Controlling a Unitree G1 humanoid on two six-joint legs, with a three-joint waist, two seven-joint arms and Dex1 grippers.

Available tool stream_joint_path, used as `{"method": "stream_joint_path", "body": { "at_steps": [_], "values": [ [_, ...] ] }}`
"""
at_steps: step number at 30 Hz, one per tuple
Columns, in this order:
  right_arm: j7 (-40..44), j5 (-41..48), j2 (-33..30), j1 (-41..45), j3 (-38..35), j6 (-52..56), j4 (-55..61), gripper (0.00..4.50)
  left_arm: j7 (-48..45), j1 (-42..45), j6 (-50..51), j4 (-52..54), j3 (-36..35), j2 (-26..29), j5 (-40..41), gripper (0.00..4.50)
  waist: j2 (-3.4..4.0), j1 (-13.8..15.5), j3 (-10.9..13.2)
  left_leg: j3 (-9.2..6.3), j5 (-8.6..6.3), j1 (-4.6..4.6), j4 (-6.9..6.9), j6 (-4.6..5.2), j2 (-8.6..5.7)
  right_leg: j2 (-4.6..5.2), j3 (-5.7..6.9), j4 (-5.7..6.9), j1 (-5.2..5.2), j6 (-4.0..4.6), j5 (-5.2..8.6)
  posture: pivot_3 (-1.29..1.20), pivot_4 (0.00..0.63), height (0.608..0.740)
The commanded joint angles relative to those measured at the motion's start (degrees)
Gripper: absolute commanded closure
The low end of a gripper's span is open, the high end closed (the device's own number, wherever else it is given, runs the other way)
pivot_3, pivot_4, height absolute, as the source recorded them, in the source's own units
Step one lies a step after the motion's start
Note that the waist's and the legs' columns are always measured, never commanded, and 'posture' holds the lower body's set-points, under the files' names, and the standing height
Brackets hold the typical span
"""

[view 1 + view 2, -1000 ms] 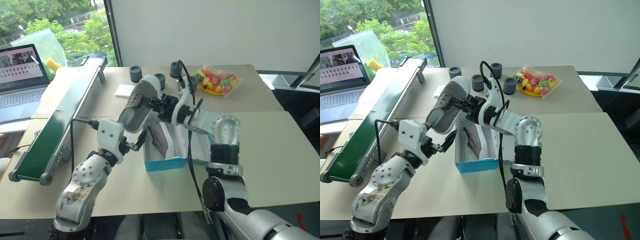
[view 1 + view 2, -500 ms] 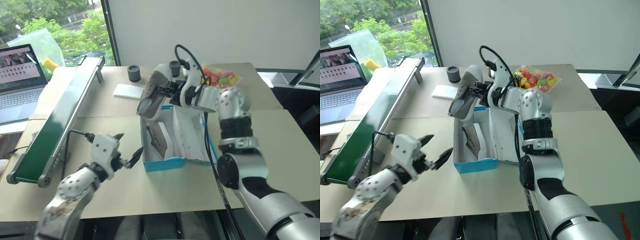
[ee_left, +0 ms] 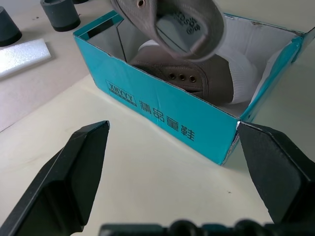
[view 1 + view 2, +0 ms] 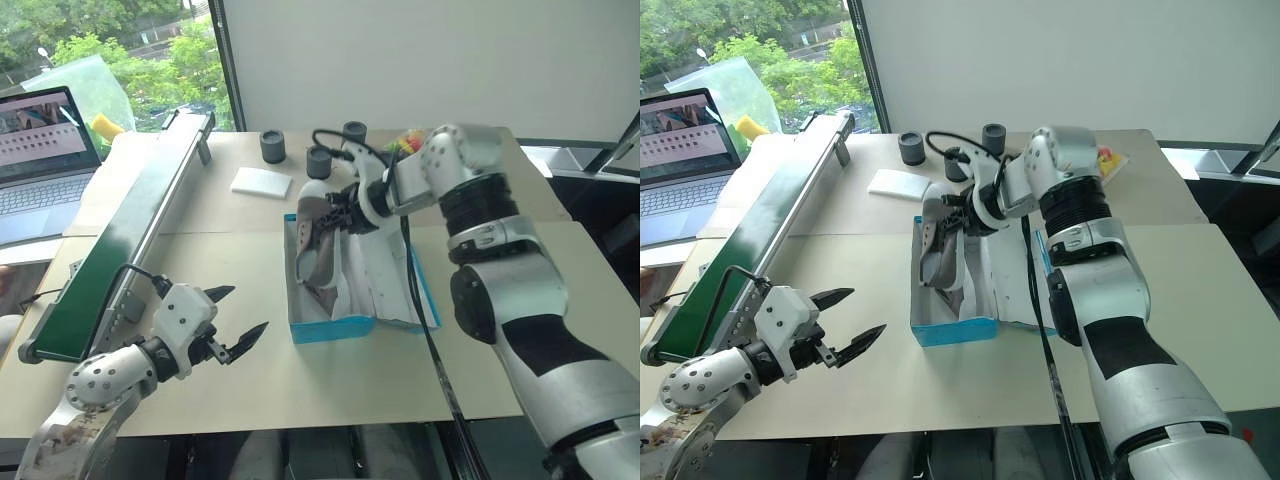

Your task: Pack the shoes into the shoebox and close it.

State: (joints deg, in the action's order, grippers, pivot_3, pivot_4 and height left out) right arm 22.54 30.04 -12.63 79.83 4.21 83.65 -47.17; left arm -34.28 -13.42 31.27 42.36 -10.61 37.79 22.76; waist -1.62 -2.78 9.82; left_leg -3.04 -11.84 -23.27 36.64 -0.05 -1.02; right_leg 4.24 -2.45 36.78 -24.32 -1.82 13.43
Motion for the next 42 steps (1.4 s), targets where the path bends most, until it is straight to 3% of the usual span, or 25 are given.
{"method": "stream_joint_path", "body": {
  "at_steps": [1, 9, 19, 25, 31, 33, 38, 42],
  "values": [
    [4.58, -0.71, 0.18, -0.67, 3.92, 2.62, 2.76, 3.94, 0.86, -1.01, -0.36, 3.2, -0.33, -0.26, -0.17, 0.07, 0.0, 0.03, 0.0, 0.0, 0.0, -0.01, 0.0, 0.0, 0.0, 0.0, 0.0, 0.0, -0.01, 0.0, 0.0, 0.0, 0.15, 0.74],
    [13.06, -6.1, 2.96, -1.63, 14.64, -1.64, 1.47, 3.94, 2.04, -2.12, -0.67, 3.5, 0.67, -1.1, -0.79, 0.07, 0.0, -0.07, 0.0, -0.01, 0.0, 0.02, 0.01, 0.0, 0.0, -0.01, 0.0, 0.05, -0.04, 0.0, 0.0, 0.0, 0.15, 0.74],
    [20.88, -20.39, 10.9, -3.2, 24.83, -20.36, -11.43, 3.94, 2.47, 1.42, -0.68, 1.67, 4.13, -1.72, -1.93, 0.07, -0.03, -0.44, -0.07, 0.01, -0.01, 0.33, 0.01, -0.02, -0.01, -0.01, -0.02, 0.12, 0.17, 0.0, 0.0, 0.0, 0.15, 0.74],
    [21.25, -27.22, 10.38, -4.16, 25.02, -29.35, -18.8, 3.94, 2.06, 1.72, -0.69, 1.42, 3.7, -1.47, -1.92, 0.07, -0.02, -1.2, -0.14, 0.03, -0.01, 0.89, 0.0, -0.02, 0.01, -0.02, -0.02, 0.24, 0.63, 0.03, -0.01, 0.0, 0.15, 0.74],
    [17.58, -27.35, 14.24, -4.0, 19.14, -31.04, -22.73, 3.94, 2.61, 2.05, -0.56, 1.37, 4.95, -2.05, -2.52, 0.07, -0.02, -1.2, -0.39, -0.1, -0.01, 1.54, 0.0, -0.03, 0.06, -0.02, 0.03, 0.03, 1.32, -0.35, 0.28, 0.0, 0.15, 0.74],
    [16.0, -26.45, 14.69, -3.29, 15.85, -30.62, -23.18, 3.02, 2.54, 2.15, -0.53, 1.36, 5.0, -2.01, -2.55, 0.0, -0.02, -1.29, -0.45, -0.14, -0.01, 1.6, 0.0, -0.03, 0.09, -0.03, 0.03, 0.04, 1.36, -0.34, 0.28, 0.0, 0.15, 0.74],
    [14.51, -23.72, 14.15, 1.04, 7.66, -29.2, -21.9, 1.36, 2.35, 2.91, -0.16, 1.18, 4.58, -1.79, -2.22, 0.0, 0.06, -1.11, -0.39, -0.17, -0.01, 1.28, 0.0, -0.02, 0.06, -0.02, 0.0, 0.08, 1.1, 0.04, 0.06, 0.0, 0.15, 0.74],
    [12.94, -21.73, 11.74, 4.09, 1.36, -27.02, -19.46, 1.36, 2.37, 3.41, 0.18, 1.05, 4.56, -1.81, -2.08, 0.0, 0.07, -1.02, -0.36, -0.15, -0.01, 0.75, 0.0, -0.02, -0.01, 0.01, 0.02, 0.2, 0.54, 0.05, 0.02, 0.0, 0.15, 0.74]
  ]
}}
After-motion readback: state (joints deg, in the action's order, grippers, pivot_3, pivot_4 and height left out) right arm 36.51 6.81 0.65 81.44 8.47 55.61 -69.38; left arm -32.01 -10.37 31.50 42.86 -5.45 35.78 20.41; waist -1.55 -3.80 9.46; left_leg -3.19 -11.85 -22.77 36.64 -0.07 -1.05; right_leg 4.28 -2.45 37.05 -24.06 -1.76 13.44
